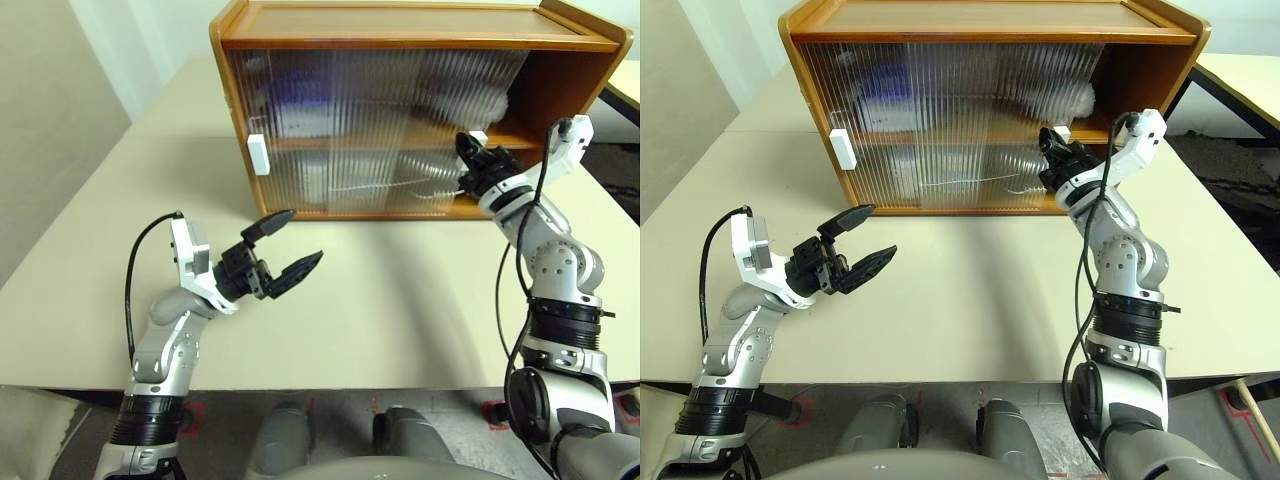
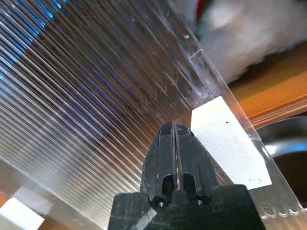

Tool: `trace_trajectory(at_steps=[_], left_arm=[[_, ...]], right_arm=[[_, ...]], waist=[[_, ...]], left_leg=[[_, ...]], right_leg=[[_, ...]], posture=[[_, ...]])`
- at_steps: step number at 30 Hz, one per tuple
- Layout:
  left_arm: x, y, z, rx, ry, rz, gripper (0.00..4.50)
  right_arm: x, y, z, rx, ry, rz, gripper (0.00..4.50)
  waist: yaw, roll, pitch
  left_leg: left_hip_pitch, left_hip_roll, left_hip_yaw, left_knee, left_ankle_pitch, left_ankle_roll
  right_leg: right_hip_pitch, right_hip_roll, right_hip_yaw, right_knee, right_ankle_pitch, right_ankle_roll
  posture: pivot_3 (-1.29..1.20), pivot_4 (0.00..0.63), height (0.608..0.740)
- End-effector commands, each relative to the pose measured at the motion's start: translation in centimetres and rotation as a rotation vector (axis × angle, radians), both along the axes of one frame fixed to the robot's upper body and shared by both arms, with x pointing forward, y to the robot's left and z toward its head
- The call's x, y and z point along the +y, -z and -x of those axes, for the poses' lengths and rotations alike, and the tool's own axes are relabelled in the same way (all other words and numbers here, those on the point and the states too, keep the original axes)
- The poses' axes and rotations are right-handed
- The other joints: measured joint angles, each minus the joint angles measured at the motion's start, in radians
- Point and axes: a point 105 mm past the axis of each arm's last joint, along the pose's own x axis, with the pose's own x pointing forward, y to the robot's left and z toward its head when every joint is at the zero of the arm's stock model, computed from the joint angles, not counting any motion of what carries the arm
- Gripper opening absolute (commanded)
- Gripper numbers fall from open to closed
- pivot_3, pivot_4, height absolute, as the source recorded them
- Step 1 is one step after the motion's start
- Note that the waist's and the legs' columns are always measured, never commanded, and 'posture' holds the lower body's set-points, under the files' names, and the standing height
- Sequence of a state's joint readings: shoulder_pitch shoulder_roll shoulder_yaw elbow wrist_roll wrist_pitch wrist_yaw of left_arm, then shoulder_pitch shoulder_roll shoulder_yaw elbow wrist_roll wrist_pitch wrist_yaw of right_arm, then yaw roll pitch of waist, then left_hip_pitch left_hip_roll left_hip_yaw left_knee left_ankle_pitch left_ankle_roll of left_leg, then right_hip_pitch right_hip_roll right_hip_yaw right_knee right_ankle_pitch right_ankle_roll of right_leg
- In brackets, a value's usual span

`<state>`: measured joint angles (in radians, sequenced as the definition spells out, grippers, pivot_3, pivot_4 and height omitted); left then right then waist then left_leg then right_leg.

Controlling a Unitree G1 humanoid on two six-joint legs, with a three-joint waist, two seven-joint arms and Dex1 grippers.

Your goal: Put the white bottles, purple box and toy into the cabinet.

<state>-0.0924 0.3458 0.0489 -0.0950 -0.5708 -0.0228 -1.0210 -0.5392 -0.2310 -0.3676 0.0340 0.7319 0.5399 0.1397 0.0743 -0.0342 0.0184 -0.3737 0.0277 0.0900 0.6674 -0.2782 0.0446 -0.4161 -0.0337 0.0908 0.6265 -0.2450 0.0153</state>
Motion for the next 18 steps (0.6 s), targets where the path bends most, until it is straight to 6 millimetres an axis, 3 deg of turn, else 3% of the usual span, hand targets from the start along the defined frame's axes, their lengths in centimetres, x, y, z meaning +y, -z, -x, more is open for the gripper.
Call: trace_trajectory(at_steps=[1, 18], left_arm=[[-0.2, 0.7, 0.1, 0.027, 0.011, -0.016, 4.5], [-0.6, 0.8, 0.0, 0.034, 0.015, -0.009, 4.5]], right_arm=[[-2.1, -0.6, -0.1, -0.022, 0.074, 0.009, 0.05], [-5.2, -0.8, -0.1, -0.043, 0.207, 0.089, 0.05]], waist=[[-0.001, 0.0, 0.0], [-0.002, 0.0, 0.0]], left_leg=[[0.0, 0.0, 0.0, 0.0, 0.0, 0.0], [0.0, 0.0, 0.001, 0.0, 0.0, 0.001]], right_leg=[[0.0, 0.0, 0.0, 0.0, 0.0, 0.0], [0.0, 0.0, 0.001, 0.0, 0.0, 0.0]], posture=[[0.21, 0.0, 0.74], [0.21, 0.0, 0.74]])
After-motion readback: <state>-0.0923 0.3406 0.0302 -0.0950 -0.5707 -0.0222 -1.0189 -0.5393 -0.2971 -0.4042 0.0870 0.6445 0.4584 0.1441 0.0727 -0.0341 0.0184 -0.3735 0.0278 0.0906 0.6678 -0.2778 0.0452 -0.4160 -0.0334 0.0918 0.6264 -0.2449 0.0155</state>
